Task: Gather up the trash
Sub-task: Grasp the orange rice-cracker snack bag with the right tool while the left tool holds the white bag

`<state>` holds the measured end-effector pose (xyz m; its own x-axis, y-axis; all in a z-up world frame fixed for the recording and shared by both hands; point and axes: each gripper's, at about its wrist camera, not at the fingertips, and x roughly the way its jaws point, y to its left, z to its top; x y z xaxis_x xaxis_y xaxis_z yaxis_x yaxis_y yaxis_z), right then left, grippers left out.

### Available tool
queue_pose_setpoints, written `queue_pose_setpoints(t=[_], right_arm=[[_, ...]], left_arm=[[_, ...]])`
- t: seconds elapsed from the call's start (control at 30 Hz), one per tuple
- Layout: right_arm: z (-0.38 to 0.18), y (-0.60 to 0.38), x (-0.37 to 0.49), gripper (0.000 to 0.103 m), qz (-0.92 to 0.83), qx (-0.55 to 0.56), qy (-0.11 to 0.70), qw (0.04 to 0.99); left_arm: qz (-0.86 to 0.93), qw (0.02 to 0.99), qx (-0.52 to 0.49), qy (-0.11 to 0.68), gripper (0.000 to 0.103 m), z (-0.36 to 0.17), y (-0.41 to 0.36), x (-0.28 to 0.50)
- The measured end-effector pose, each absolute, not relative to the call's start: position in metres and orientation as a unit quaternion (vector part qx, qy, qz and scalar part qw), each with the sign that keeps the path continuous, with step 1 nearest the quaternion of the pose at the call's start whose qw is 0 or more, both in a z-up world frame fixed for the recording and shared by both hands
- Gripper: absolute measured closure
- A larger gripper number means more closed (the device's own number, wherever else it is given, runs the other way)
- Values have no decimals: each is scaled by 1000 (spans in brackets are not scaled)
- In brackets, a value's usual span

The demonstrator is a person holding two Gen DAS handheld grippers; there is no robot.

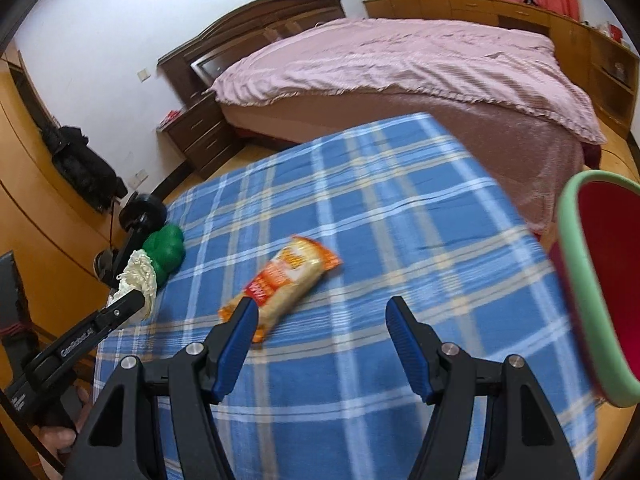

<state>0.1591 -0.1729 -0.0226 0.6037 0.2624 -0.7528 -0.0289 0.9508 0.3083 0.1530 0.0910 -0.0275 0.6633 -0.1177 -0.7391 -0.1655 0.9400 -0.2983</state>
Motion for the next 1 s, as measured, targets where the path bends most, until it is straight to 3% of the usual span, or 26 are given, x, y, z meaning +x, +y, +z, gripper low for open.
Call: queue_pose_setpoints(t=[0.83, 0.97, 1.0], right_arm=[[-60, -104, 204, 29, 20, 90, 463, 881], [-60, -105, 200, 42, 14, 73, 462, 884], [-60, -107, 199, 49, 12, 71, 460, 885]], left_arm=[[38, 889, -220, 400, 74, -39, 136, 135], [35, 890, -219, 398, 74, -38, 133, 133], [34, 890, -219, 398, 74, -38, 132, 132]])
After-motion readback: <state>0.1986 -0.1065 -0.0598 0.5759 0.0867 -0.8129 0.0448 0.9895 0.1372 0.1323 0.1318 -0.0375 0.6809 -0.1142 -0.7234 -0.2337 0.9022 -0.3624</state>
